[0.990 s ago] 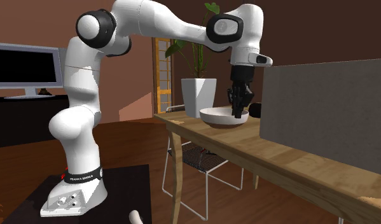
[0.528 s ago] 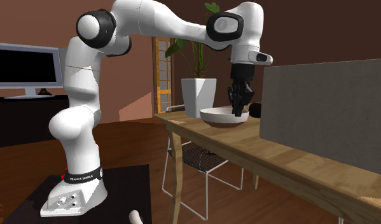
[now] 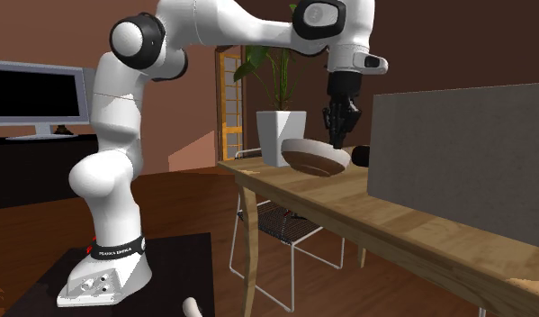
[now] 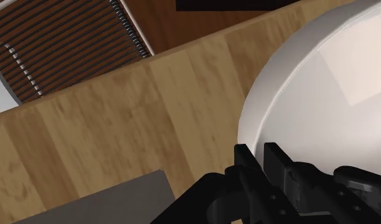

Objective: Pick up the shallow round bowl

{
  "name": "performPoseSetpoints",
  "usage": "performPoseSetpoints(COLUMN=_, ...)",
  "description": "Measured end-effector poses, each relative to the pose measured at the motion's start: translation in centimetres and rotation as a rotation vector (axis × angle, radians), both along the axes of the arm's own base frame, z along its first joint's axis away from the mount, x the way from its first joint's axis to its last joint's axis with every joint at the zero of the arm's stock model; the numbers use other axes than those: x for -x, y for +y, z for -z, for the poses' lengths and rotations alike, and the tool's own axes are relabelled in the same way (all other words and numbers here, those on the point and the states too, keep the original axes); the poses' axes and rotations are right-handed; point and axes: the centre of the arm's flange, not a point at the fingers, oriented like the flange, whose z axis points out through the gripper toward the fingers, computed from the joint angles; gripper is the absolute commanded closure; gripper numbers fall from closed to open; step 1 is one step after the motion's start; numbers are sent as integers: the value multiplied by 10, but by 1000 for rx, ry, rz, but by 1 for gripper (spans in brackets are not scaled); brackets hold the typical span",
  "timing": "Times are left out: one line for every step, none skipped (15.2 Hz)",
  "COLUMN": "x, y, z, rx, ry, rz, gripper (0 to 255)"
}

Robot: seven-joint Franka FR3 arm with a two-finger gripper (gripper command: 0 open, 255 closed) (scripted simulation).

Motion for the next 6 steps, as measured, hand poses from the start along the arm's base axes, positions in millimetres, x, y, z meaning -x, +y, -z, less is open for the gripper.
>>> performPoseSetpoints(x=0, y=1, z=-5, rx=0, ry=0, rz=0, gripper=255)
performPoseSetpoints(x=0, y=1, z=-10, rx=0, ry=0, rz=0, gripper=255)
performPoseSetpoints(x=0, y=2, z=-17, rx=0, ry=0, rz=0, gripper=255)
performPoseSetpoints(x=-1, y=2, z=-23, rx=0, ry=0, rz=0, gripper=255)
performPoseSetpoints(x=0, y=2, z=-28, rx=0, ry=0, rz=0, gripper=255)
performPoseSetpoints(x=0, y=1, z=-30, rx=0, ry=0, rz=0, gripper=255)
